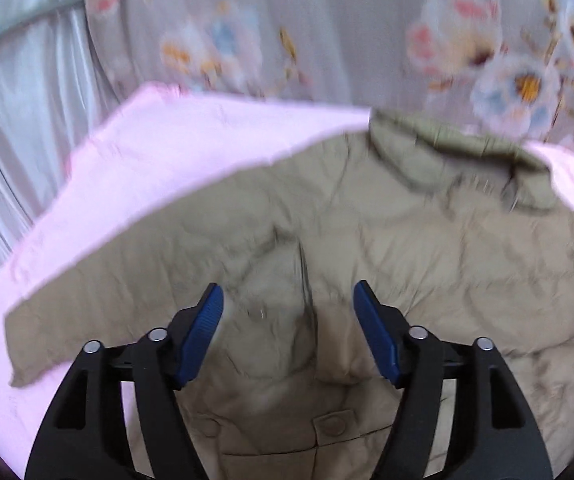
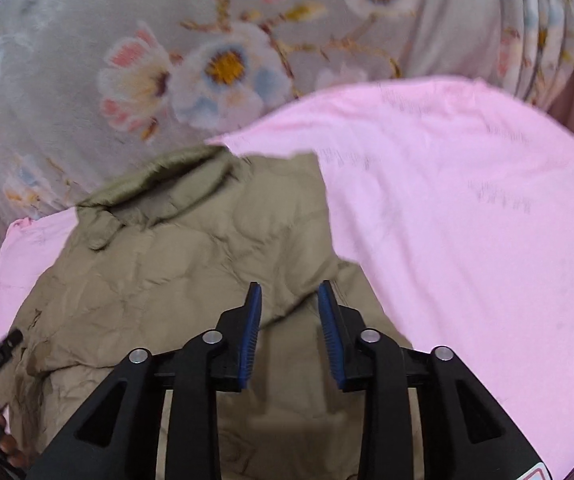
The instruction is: Fold large clothes
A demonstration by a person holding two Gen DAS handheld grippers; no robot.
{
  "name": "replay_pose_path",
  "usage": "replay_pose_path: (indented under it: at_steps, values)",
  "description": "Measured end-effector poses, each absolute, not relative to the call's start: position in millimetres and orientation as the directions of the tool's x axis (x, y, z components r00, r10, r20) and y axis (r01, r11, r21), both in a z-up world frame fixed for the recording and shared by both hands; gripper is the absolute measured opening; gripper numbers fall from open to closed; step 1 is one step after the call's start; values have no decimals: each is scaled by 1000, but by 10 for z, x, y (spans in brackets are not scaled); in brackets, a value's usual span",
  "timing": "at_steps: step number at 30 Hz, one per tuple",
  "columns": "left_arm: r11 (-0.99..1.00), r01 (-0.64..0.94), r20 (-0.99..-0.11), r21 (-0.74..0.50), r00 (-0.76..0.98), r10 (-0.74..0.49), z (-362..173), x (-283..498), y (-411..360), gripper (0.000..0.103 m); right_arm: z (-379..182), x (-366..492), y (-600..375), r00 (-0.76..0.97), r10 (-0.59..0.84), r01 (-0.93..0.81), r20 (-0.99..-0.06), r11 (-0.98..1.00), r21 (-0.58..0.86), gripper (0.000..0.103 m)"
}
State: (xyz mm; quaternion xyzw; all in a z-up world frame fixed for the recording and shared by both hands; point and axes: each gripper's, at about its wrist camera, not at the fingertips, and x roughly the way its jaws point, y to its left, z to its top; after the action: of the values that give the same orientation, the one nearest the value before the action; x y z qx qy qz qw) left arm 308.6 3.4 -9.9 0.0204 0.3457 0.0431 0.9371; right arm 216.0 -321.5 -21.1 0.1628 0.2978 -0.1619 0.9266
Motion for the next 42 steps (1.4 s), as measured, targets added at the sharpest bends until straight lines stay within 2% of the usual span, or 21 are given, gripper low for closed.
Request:
replay_pose_path:
  at_steps: [1, 2, 3, 7, 11, 15, 21, 35, 38, 42]
  values:
    - [997, -57, -626, 42, 777, 71, 34, 3075, 3, 77, -128, 2171, -3134, 788, -193, 371, -584, 907, 200, 35]
    - [999, -45, -612, 17, 789, 46, 124, 3072, -40, 85, -53, 2210, -3033, 805, -176, 338, -567, 921, 194, 37]
    - [1000, -27, -600, -13, 800, 14, 202, 3078, -106, 92, -9, 2262, -2945, 815, -159, 310, -557, 933, 186, 42]
    - [998, 28, -630, -55, 774, -57, 197, 3270, -464, 92, -42, 2631, -2502, 815, -111, 198, -569, 976, 92, 63]
    - [999, 33, -717, -22, 696, -39, -226, 3520, -690, 92, -394, 2980, -2299, 751, -121, 166, -649, 986, 8, 74]
    - [1000, 25, -776, -18, 631, -30, -653, 3604, -706, 94, -710, 3122, -2328, 658, -118, 179, -743, 984, 3, 82]
    - [999, 13, -754, 29, 656, 13, -753, 3569, -772, 96, -812, 3152, -2189, 647, -195, 182, -737, 978, -99, 83]
    - [999, 5, -762, 32, 647, 21, -802, 3607, -776, 96, -845, 3188, -2220, 636, -183, 183, -750, 980, -84, 83]
    - [1000, 5, -756, -22, 655, -20, -754, 3560, -689, 95, -825, 3178, -2264, 643, -148, 178, -751, 983, -42, 84]
    - [990, -32, -745, -136, 662, -81, -471, 3171, -139, 95, -722, 3051, -2344, 667, -109, 189, -737, 982, 26, 82]
